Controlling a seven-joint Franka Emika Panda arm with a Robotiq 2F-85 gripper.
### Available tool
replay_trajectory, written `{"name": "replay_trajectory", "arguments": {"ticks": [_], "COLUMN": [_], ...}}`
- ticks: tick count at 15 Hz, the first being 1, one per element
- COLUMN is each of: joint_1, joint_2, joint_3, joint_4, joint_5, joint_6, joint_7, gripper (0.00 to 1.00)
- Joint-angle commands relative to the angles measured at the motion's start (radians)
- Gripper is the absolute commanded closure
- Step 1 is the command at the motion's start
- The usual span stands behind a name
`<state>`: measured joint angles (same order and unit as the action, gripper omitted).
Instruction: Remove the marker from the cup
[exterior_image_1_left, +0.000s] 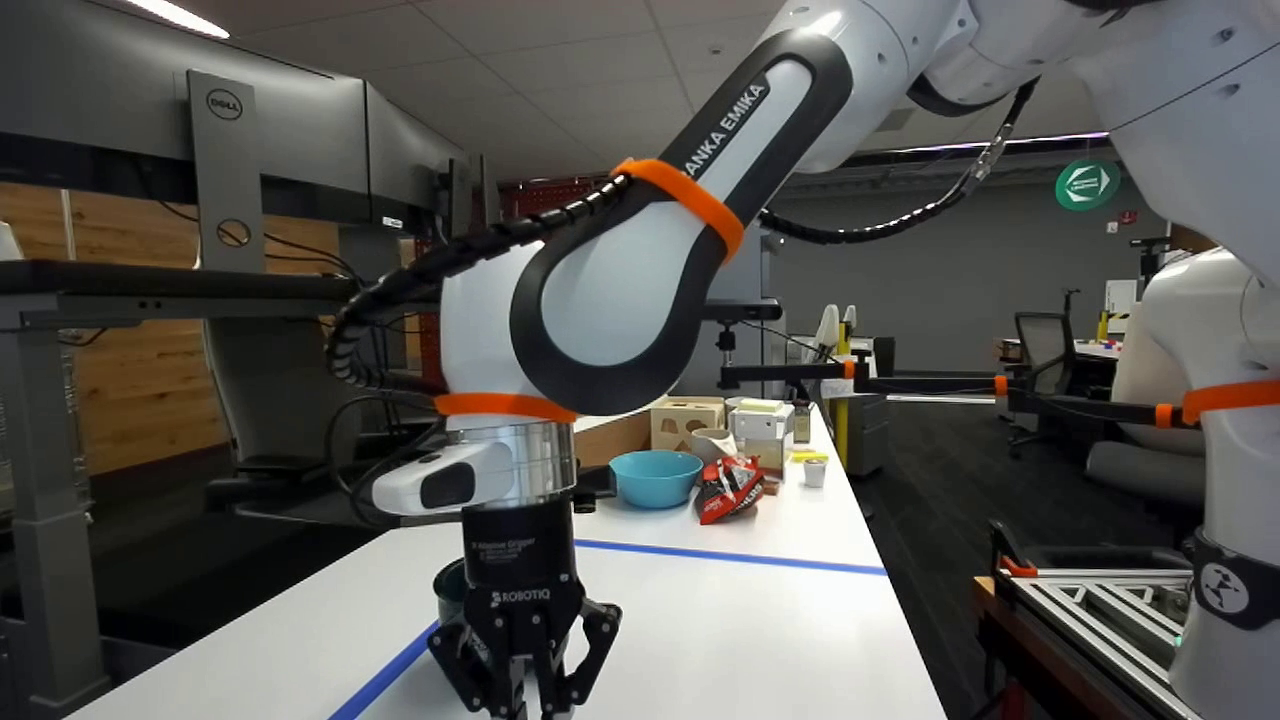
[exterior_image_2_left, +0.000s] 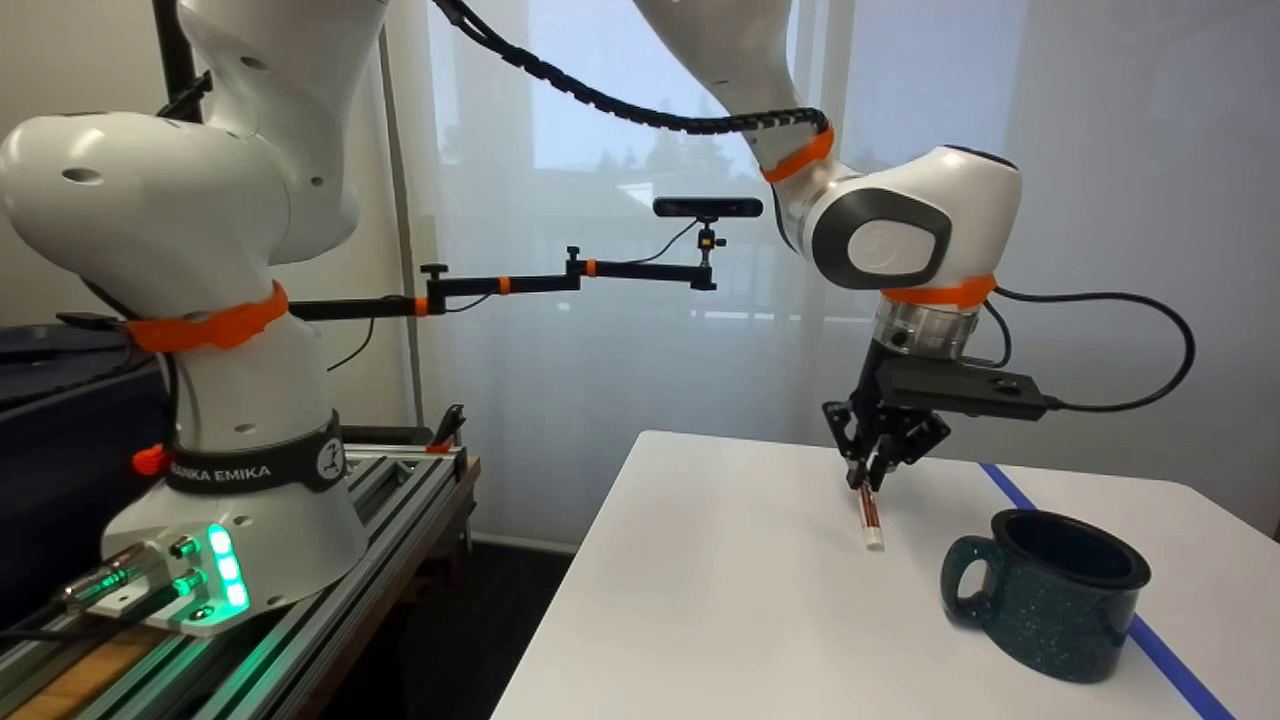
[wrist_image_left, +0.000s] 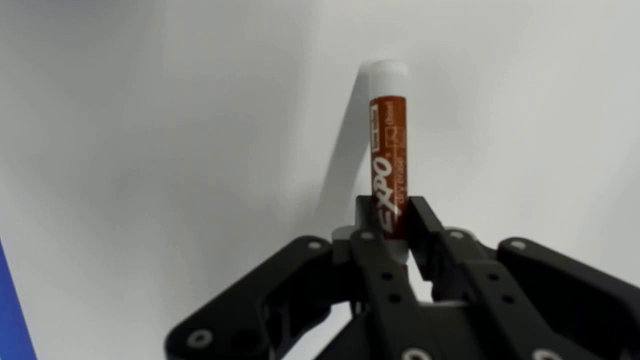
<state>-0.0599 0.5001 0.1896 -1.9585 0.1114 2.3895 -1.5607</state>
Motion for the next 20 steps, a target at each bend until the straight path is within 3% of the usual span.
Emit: {"name": "replay_trajectory", "arguments": {"ticks": [1, 7, 15, 16, 17, 20], "joint_1": [0.033, 0.057, 0.013, 0.008, 0.002, -0.006], "joint_2": [0.03, 0.029, 0.038, 0.041, 0.039, 0.009], "joint_3": [-0.012, -0.012, 0.011, 0.014, 0.017, 0.027], "joint_4": [0.035, 0.004, -0.118, -0.129, -0.143, -0.177], "joint_5": [-0.081, -0.177, -0.185, -0.184, -0.183, -0.185], "joint_6": [-0.01, 0.029, 0.34, 0.362, 0.386, 0.395], "joint_7": [-0.011, -0.031, -0.086, -0.087, -0.088, -0.074], "gripper": [0.95, 0.95, 0.95, 0.55, 0.54, 0.32]}}
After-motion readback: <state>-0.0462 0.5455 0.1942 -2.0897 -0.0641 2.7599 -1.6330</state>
